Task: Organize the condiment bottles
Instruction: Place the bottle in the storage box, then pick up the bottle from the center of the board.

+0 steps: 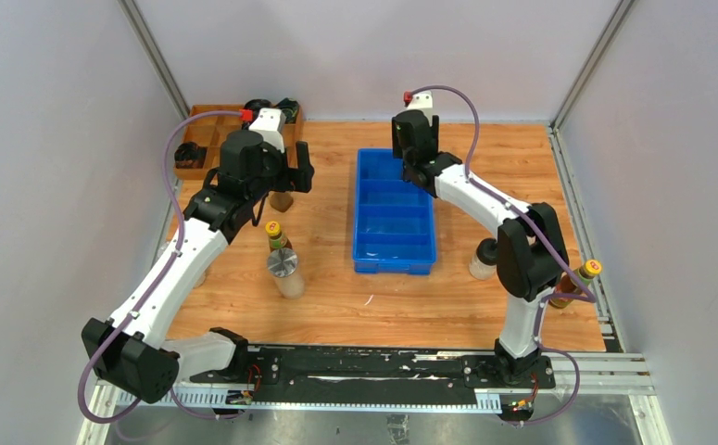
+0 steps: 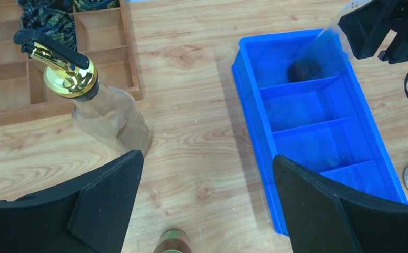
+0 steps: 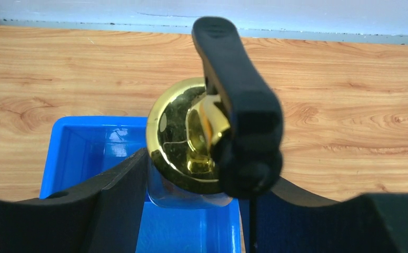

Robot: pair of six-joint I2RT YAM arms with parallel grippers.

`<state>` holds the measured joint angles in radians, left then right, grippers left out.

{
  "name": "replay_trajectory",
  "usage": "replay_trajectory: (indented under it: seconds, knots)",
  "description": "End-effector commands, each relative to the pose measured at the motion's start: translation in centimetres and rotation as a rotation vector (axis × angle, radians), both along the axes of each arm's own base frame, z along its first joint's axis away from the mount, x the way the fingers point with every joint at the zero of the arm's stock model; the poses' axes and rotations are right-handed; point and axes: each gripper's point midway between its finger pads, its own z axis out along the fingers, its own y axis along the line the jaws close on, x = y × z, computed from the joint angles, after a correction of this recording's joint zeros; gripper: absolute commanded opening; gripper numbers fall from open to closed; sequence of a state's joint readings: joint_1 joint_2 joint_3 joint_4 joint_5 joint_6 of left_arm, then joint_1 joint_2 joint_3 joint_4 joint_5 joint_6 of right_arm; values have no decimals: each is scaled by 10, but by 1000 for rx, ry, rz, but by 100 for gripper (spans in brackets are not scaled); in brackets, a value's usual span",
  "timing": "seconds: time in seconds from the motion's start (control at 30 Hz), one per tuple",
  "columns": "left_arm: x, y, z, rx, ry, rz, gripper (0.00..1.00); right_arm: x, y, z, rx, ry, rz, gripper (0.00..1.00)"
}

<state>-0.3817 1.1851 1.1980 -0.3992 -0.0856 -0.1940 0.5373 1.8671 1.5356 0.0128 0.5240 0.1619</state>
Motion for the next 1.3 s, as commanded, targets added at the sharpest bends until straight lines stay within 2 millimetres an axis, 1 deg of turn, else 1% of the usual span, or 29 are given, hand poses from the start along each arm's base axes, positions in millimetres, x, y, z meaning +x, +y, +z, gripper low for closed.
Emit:
replay_trajectory:
  seconds: [0.0, 0.03, 0.07, 0.13, 0.17, 0.23, 0.4, 0.43, 0.47, 0.5, 0.53, 0.57, 0.6, 0.7, 0.8, 0.83, 0.87, 1.0, 1.03, 1.1, 1.17, 1.27]
  knots:
    - [0, -1, -7, 8, 13, -7, 100, -4, 11, 18, 78, -71, -11, 1]
    - [0, 0, -8, 8, 15, -6, 100, -5, 12, 17, 75, -66, -10, 2]
    - [0, 0, -8, 8, 16, -6, 100, -6, 12, 15, 72, -60, -9, 8]
    - [-1, 0, -9, 9, 22, -5, 100, -7, 13, 12, 67, -53, -7, 31]
    - [-1, 0, -9, 9, 23, -5, 100, -8, 13, 12, 65, -50, -6, 39]
    - [-1, 0, -10, 8, 26, -4, 100, -8, 15, 11, 65, -49, -1, 46]
    - [-2, 0, -11, 4, 31, -2, 100, -9, 18, 14, 65, -49, 8, 61]
    - [-2, 0, -10, 2, 30, -2, 100, -10, 19, 15, 65, -51, 9, 66]
    - [-2, 0, -10, 3, 30, 0, 100, -10, 19, 16, 64, -52, 10, 74]
    - [-2, 0, -10, 2, 30, 0, 100, -11, 20, 17, 64, -53, 11, 85]
    - [-2, 0, -11, 2, 32, 1, 100, -12, 20, 18, 62, -54, 11, 90]
    - [-2, 0, -11, 2, 32, 1, 100, -12, 20, 20, 60, -56, 11, 94]
    - [-2, 1, -10, 0, 31, 4, 100, -13, 20, 23, 60, -60, 10, 96]
    - [-3, 2, -9, -3, 29, 12, 100, -17, 18, 31, 53, -67, 7, 98]
    - [-3, 1, -7, -9, 26, 12, 100, -25, 12, 45, 44, -80, -1, 99]
    - [-3, 1, -6, -10, 26, 13, 100, -28, 10, 53, 45, -92, -5, 99]
    - [-4, 2, -4, -11, 23, 13, 100, -33, 6, 57, 35, -87, -8, 99]
    - [-5, 3, 2, -14, 14, 20, 100, -59, -10, 82, 15, -106, -13, 100]
    - [-6, 4, 4, -15, 11, 22, 100, -69, -16, 93, 16, -119, -13, 100]
    - [-7, 7, 7, -13, 5, 35, 100, -86, -27, 102, 21, -126, -13, 100]
    - [-8, 12, 9, 2, 1, 55, 100, -104, -37, 106, 34, -130, -9, 100]
    - [-7, 25, 14, 43, -3, 114, 98, -128, -50, 111, 66, -136, -3, 100]
